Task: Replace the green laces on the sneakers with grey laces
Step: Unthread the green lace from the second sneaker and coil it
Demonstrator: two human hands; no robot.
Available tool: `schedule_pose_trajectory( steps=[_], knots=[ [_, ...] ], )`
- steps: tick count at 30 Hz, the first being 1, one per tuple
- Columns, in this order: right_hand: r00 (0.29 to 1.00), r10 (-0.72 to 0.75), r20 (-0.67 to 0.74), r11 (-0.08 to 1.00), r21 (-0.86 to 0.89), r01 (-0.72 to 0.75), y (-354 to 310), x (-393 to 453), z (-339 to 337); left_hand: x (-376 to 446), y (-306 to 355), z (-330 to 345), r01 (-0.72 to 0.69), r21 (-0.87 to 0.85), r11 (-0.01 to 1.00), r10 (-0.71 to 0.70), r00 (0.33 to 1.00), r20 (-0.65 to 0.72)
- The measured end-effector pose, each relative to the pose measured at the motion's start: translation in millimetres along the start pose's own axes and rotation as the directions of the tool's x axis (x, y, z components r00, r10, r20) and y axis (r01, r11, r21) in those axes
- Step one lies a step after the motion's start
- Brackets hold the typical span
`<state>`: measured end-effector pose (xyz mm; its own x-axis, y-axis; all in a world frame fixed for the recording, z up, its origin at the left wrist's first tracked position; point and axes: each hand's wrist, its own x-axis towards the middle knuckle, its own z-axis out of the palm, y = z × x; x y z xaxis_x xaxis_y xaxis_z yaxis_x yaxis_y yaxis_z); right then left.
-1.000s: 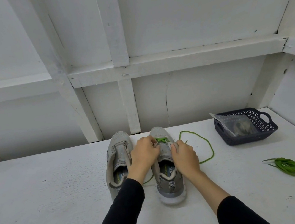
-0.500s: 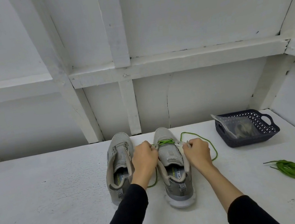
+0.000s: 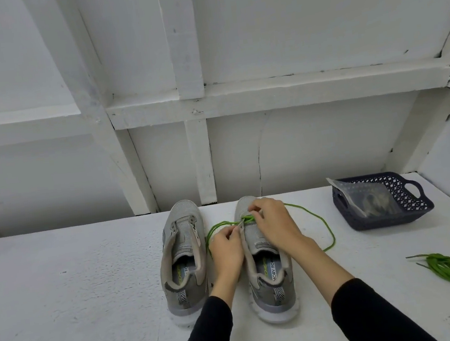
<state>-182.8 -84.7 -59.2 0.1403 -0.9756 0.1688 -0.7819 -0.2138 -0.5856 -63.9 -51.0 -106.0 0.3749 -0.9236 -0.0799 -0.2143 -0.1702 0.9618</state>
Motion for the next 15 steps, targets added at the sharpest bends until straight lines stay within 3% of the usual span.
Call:
schedule_pose_trajectory(
  steps=[4,10,12,15],
  knots=[
    [0.981,0.024,0.193,0.997,-0.074,-0.010,3,13,11,1,0,-1,0.017,-0.018,1.000,-0.017,0.999,0.027],
    [0.970,0.047,0.240,0.985,-0.173,-0.005,3,14,21,2,-5,-2,0.039,-0.038,0.999,-0.038,0.999,0.027],
    [0.967,0.070,0.246,0.992,-0.118,-0.042,6,18,24,1,-5,-1,0.037,-0.030,0.999,-0.036,0.999,0.015],
    [0.970,0.201,0.137,0.960,0.167,-0.223,11,18,19,0,-1,0,0.049,-0.003,0.999,-0.049,0.998,-0.024]
  ],
)
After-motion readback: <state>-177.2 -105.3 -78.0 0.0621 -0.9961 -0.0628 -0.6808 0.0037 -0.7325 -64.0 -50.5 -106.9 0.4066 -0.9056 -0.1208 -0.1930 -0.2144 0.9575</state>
